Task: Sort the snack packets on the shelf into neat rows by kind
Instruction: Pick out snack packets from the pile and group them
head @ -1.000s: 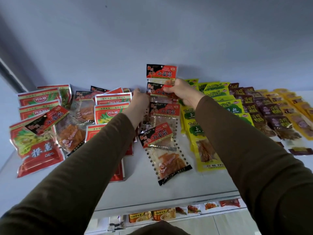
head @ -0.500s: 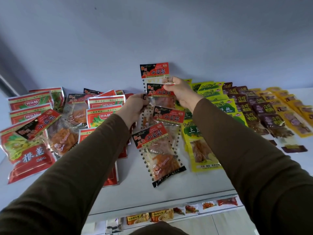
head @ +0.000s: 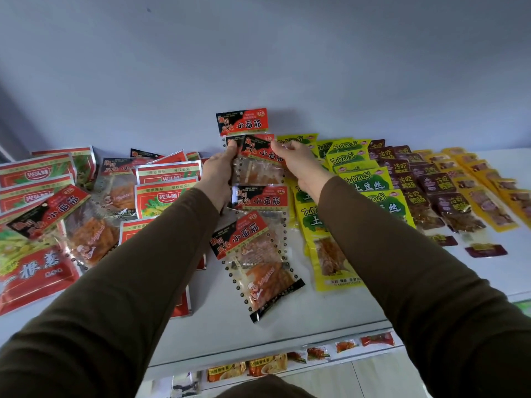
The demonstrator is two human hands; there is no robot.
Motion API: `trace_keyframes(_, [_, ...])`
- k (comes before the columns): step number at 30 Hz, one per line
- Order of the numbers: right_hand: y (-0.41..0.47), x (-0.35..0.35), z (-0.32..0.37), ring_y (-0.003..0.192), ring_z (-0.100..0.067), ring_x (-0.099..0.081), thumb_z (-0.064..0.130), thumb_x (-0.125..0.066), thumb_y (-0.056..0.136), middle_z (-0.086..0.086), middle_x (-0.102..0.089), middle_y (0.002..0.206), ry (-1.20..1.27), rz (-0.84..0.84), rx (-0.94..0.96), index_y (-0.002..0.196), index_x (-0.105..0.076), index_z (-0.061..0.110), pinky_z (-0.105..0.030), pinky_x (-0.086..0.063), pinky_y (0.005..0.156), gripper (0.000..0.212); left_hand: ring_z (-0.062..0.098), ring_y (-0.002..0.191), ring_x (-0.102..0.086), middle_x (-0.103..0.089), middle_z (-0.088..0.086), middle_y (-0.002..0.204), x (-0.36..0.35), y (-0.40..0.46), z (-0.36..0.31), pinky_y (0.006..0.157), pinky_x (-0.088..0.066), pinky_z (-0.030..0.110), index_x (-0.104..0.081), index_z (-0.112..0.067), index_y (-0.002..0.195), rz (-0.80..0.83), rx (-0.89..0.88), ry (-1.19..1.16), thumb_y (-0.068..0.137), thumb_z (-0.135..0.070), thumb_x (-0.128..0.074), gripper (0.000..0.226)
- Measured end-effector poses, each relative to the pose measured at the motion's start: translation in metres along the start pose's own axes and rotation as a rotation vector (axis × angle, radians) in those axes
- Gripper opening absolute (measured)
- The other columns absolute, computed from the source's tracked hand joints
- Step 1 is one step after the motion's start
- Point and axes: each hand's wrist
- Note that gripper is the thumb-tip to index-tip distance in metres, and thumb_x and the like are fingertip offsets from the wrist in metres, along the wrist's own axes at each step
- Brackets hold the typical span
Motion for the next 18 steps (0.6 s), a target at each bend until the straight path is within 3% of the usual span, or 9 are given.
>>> trace_keyframes(2, [0.002,-0.001,-0.001,0.096,-0.008,-0.052,0.044,-0.068,0.094,0.013,-0.053,0.106,-0.046,-0.024,0.047,0.131,-0.057,0.011,-0.022,-0.040,0.071,0.051,0.029,0.091,-0.078,-0.080,0.009,0.095,-0.001,0.000,-0.002,0.092,-0.061,0.049,-0.065,-0.009,0.106,-0.009,0.007,0.003,0.093,-0.045,-0.070,0.038])
trace_keyframes(4, [0.002,-0.001,0.002,0.085,-0.008,-0.056,0.035,-0.070,0.094,0.011,-0.060,0.094,-0.170,-0.008,0.102,0.102,-0.063,0.019,-0.022,-0.037,0.061,0.019,0.027,0.081,-0.077,-0.079,0.008,0.089,-0.002,0.000,-0.004,0.092,-0.060,0.050,-0.065,-0.010,0.101,-0.026,0.013,0.027,0.095,-0.045,-0.068,0.036])
trace_keyframes(5, [0.003,0.000,0.003,0.083,-0.010,-0.056,0.030,-0.070,0.094,0.007,-0.062,0.092,-0.253,0.000,0.138,0.089,-0.058,0.020,-0.024,-0.037,0.060,0.016,0.027,0.079,-0.077,-0.079,0.008,0.089,-0.002,0.000,-0.005,0.092,-0.060,0.051,-0.065,-0.011,0.099,-0.035,0.017,0.053,0.096,-0.046,-0.066,0.035])
trace_keyframes(7, [0.003,0.000,0.004,0.082,-0.015,-0.054,0.022,-0.072,0.092,0.000,-0.061,0.093,-0.391,0.007,0.181,0.087,-0.050,0.016,-0.027,-0.038,0.062,0.023,0.030,0.089,-0.077,-0.079,0.010,0.097,-0.004,-0.001,-0.008,0.091,-0.060,0.053,-0.065,-0.012,0.099,-0.055,0.021,0.121,0.098,-0.048,-0.063,0.037])
trace_keyframes(9, [0.003,-0.001,0.006,0.090,-0.017,-0.056,0.018,-0.077,0.088,-0.003,-0.060,0.100,-0.386,0.021,0.176,0.100,-0.048,0.015,-0.027,-0.041,0.066,0.031,0.030,0.091,-0.078,-0.080,0.011,0.100,-0.005,-0.003,-0.009,0.088,-0.061,0.053,-0.065,-0.011,0.103,-0.073,0.017,0.142,0.099,-0.051,-0.061,0.040])
trace_keyframes(12, [-0.006,-0.006,0.010,0.118,-0.017,-0.054,0.017,-0.087,0.077,-0.004,-0.057,0.132,-0.228,0.074,0.097,0.148,-0.028,0.017,-0.034,-0.048,0.091,0.092,0.026,0.083,-0.079,-0.081,0.007,0.091,-0.006,-0.006,-0.009,0.085,-0.063,0.048,-0.067,-0.010,0.108,-0.081,0.032,0.097,0.097,-0.054,-0.061,0.046])
trace_keyframes(13, [-0.007,-0.008,0.009,0.122,-0.016,-0.050,0.020,-0.088,0.076,-0.004,-0.053,0.138,-0.194,0.061,0.073,0.154,-0.021,0.019,-0.040,-0.045,0.100,0.104,0.025,0.082,-0.079,-0.081,0.006,0.090,-0.006,-0.006,-0.010,0.083,-0.063,0.046,-0.068,-0.009,0.110,-0.087,0.039,0.074,0.096,-0.054,-0.062,0.047])
trace_keyframes(15, [-0.009,-0.011,0.006,0.122,-0.020,-0.055,0.025,-0.085,0.080,-0.004,-0.058,0.136,-0.118,0.060,0.020,0.150,-0.034,0.013,-0.045,-0.045,0.107,0.088,0.025,0.079,-0.079,-0.080,0.007,0.088,-0.007,-0.007,-0.010,0.077,-0.064,0.044,-0.068,-0.008,0.108,-0.101,0.041,0.060,0.095,-0.055,-0.062,0.049])
trace_keyframes(18, [-0.011,-0.014,0.002,0.102,-0.023,-0.070,0.018,-0.073,0.091,-0.003,-0.073,0.112,-0.031,0.085,-0.027,0.115,-0.064,0.014,-0.042,-0.057,0.087,0.026,0.018,0.066,-0.077,-0.079,0.004,0.077,-0.006,-0.011,-0.010,0.059,-0.062,0.032,-0.066,-0.013,0.094,-0.076,-0.010,0.148,0.101,-0.064,-0.043,0.056])
Point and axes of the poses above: each hand's wrist, its own y-axis towards the middle knuckle, its own x-axis out of the back of the hand, z = x × y
